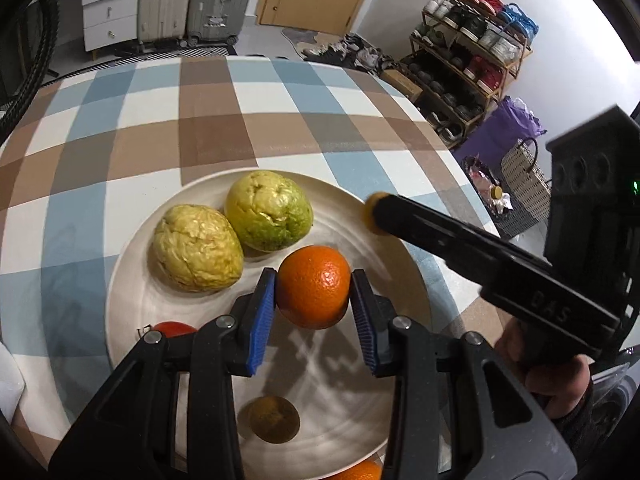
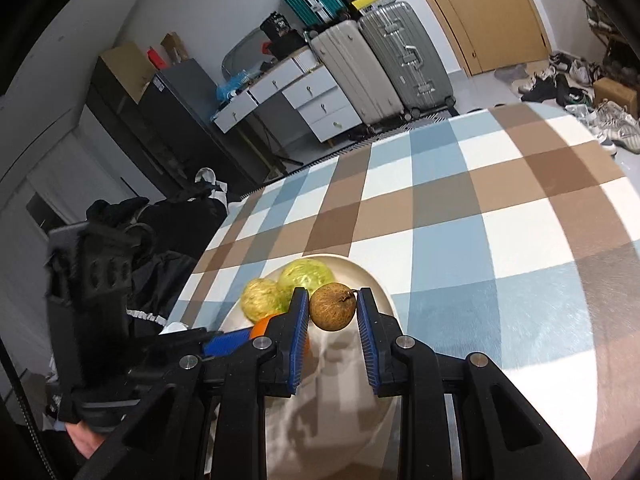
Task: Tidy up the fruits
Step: 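Carry orange and pear onto the cream plate and open both grippers, then lift both grippers off the plate back toward the loose fruits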
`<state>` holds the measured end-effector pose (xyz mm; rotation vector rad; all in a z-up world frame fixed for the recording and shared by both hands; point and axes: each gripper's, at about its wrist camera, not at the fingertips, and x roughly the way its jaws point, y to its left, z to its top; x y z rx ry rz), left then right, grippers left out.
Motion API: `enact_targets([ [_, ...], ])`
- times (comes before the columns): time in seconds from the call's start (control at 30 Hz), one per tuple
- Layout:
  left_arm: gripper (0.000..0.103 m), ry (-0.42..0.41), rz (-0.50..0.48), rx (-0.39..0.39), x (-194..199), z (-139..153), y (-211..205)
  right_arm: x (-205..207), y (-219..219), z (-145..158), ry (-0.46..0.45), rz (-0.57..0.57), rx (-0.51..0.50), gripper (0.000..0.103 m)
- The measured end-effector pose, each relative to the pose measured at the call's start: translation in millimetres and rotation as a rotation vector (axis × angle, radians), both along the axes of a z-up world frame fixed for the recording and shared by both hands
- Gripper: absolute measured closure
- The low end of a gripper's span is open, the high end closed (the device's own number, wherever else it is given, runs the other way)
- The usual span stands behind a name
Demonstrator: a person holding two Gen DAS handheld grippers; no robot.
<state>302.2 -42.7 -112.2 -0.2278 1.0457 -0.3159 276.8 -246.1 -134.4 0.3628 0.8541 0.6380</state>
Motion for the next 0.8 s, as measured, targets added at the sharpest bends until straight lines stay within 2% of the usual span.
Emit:
enact_targets([
  [0.37, 0.069, 0.007, 0.002, -0.005, 10.0, -6.6, -2.1, 18.4, 14.8, -18.1, 0.050, 0.002, -0.042, 0.078],
  [0.6, 0.068, 0.008, 0.004, -0.001, 9.4, -5.7, -1.0, 16.8, 18.0, -15.0, 0.032, 0.000, -0.032, 0.076],
  [0.67, 0.067, 0.002, 0.008, 0.008, 7.1, -3.2, -1.3, 13.6, 13.9, -10.6, 0.021, -0.008, -0.006, 0.064],
  [0.73, 0.062, -0.002, 0.014, 0.028, 4.9, 0.6, -1.6, 9.3, 9.4, -4.8, 0.003, -0.025, 0.002, 0.053],
  [0.8, 0.060, -0.002, 0.018, 0.031, 1.5, 4.3, -1.2, 5.1, 6.5, 0.4, -0.011, -0.040, -0.006, 0.052],
])
